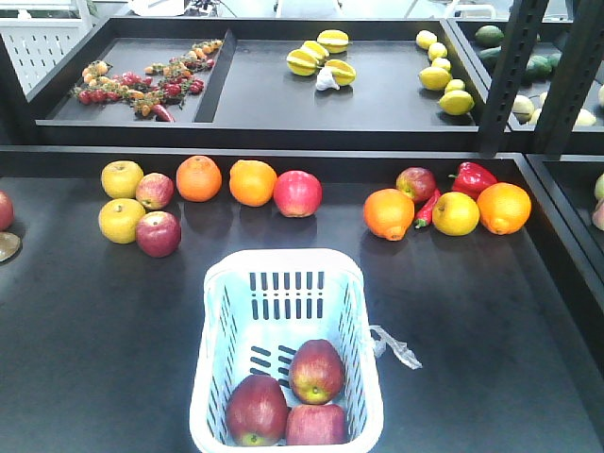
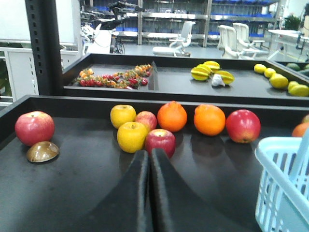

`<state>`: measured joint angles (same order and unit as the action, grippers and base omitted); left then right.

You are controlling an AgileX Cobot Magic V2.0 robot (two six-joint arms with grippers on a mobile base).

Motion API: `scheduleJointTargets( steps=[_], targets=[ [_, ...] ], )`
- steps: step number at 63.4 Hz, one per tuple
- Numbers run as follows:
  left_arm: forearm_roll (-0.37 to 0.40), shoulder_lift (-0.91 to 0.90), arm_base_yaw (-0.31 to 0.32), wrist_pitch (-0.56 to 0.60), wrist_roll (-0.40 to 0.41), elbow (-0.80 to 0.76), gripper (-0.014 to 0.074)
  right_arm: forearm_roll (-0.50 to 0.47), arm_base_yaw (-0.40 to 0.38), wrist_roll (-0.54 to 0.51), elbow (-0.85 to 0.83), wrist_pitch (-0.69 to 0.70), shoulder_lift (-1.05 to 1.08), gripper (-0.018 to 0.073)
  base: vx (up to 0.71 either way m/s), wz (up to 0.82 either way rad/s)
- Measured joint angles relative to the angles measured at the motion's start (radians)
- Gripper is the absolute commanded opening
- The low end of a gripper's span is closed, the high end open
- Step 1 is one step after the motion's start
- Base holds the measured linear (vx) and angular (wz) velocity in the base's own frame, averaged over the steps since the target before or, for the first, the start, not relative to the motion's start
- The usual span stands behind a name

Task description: Pick three apples into basket with both arms

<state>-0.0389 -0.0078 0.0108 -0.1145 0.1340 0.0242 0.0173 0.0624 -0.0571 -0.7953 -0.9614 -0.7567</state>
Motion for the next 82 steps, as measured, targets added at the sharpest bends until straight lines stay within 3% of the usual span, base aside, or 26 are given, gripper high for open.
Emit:
scheduleJointTargets(
  steps=[18, 69, 82],
  targets=[
    [0.020, -0.005, -0.005, 0.035, 0.047, 0.000, -0.0008, 0.000, 0.000, 0.000, 0.000, -0.001, 0.000, -0.0009, 0.00, 0.00],
    [0.021, -0.005, -0.005, 0.037, 0.051, 0.000, -0.0006, 0.000, 0.000, 0.000, 0.001, -0.001, 0.000, -0.0009, 0.00, 0.00],
    [0.021, -0.005, -0.005, 0.037, 0.051, 0.000, -0.0006, 0.005, 0.000, 0.000, 0.076, 0.011, 0.054, -0.0009, 0.00, 0.00]
  ],
)
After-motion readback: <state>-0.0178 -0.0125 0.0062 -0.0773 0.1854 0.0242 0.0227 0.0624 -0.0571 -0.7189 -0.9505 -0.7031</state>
